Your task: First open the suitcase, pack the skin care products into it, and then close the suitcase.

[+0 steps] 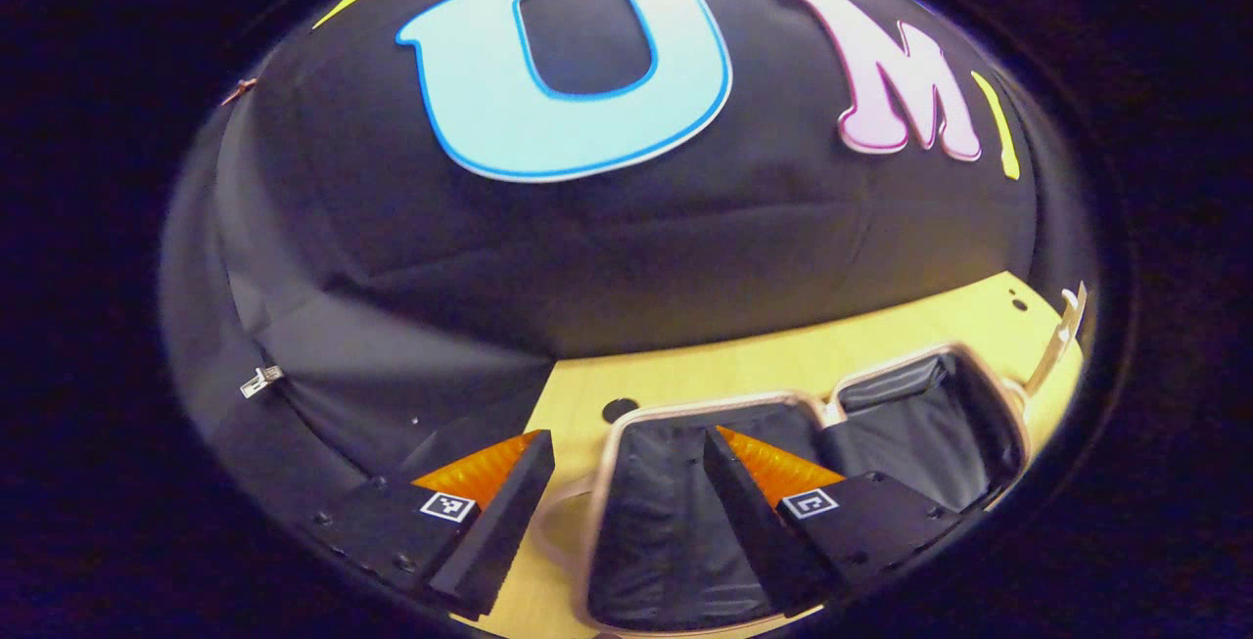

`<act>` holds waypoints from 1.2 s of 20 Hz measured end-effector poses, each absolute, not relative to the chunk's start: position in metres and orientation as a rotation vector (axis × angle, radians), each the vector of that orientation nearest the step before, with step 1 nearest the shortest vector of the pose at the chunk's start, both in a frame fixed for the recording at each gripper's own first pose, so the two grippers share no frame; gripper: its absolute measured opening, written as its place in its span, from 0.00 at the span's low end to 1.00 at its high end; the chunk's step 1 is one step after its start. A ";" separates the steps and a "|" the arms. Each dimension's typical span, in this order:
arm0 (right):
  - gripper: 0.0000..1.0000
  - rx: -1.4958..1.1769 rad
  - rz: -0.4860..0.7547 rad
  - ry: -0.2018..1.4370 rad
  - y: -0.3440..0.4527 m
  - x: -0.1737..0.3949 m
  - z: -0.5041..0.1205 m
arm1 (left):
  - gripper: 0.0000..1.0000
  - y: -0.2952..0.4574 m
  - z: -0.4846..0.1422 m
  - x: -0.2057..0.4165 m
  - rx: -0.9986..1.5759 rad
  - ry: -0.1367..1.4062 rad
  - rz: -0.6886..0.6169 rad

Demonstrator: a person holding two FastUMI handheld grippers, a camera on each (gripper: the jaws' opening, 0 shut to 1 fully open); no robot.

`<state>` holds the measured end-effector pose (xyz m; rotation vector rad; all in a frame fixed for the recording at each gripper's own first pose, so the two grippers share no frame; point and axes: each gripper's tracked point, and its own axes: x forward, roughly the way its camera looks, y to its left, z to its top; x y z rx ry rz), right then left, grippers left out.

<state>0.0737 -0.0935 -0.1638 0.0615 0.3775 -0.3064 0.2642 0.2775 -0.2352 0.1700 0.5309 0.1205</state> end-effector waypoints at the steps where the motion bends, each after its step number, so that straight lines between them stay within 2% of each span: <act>1: 0.97 0.070 -0.308 0.383 -0.102 0.074 -0.169 | 0.98 0.242 -0.223 0.260 0.150 0.492 0.089; 7: 0.97 0.064 -0.250 0.371 -0.140 0.095 -0.207 | 0.98 0.044 -0.209 0.232 -0.047 0.384 -0.073; 11: 0.97 0.099 -0.200 0.378 -0.163 0.118 -0.244 | 0.98 -0.086 -0.234 0.223 -0.120 0.303 -0.180; 13: 0.97 0.134 -0.196 0.360 -0.176 0.130 -0.252 | 0.97 -0.139 -0.266 0.222 -0.158 0.335 -0.206; 19: 0.97 0.119 -0.144 0.421 -0.200 0.136 -0.299 | 0.97 -0.233 -0.342 0.219 -0.102 0.432 -0.241; 24: 0.97 0.133 -0.144 0.466 -0.209 0.133 -0.332 | 0.98 -0.259 -0.381 0.256 -0.030 0.440 -0.244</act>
